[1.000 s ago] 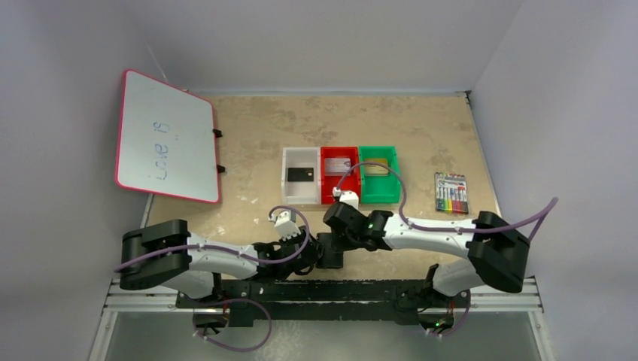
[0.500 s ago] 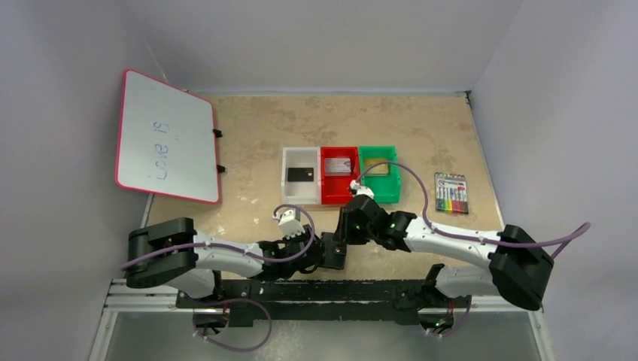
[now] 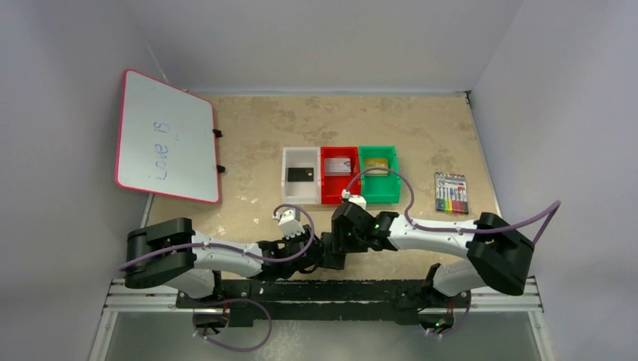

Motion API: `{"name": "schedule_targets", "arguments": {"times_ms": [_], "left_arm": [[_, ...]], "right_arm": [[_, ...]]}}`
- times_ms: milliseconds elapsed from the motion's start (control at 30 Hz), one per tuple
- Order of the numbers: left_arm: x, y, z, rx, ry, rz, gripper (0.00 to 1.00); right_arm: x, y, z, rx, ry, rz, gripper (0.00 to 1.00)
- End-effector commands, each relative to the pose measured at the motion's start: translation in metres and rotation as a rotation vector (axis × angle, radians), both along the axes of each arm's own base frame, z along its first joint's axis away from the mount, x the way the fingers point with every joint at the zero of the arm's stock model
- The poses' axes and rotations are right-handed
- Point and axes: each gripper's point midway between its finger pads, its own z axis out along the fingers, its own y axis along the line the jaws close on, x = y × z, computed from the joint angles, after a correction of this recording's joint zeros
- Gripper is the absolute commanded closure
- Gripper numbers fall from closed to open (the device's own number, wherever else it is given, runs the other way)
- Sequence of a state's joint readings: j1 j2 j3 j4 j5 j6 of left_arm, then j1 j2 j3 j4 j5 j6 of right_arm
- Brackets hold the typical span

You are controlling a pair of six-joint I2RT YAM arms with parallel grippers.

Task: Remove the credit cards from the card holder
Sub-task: Open the card holder at the center of the board.

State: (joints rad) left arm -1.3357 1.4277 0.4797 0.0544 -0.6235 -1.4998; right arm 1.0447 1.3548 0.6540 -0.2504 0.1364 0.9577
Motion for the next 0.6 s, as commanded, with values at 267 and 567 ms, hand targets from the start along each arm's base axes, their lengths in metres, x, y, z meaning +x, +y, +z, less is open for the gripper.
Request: {"name": "schedule_targets", "arguments": {"times_ms": [267, 567], "left_arm": [[-0.022, 0.050, -0.046, 0.243, 0.088, -0.057, 0.66], [-0.021, 0.040, -0.041, 0.218, 0.075, -0.080, 0.58]], "right_arm": [[0.016, -0.003, 0.006, -0.079, -0.052, -0.047, 0.83], [0.004, 0.028, 0.035, 0.148, -0.060, 0.071, 0.97]]}}
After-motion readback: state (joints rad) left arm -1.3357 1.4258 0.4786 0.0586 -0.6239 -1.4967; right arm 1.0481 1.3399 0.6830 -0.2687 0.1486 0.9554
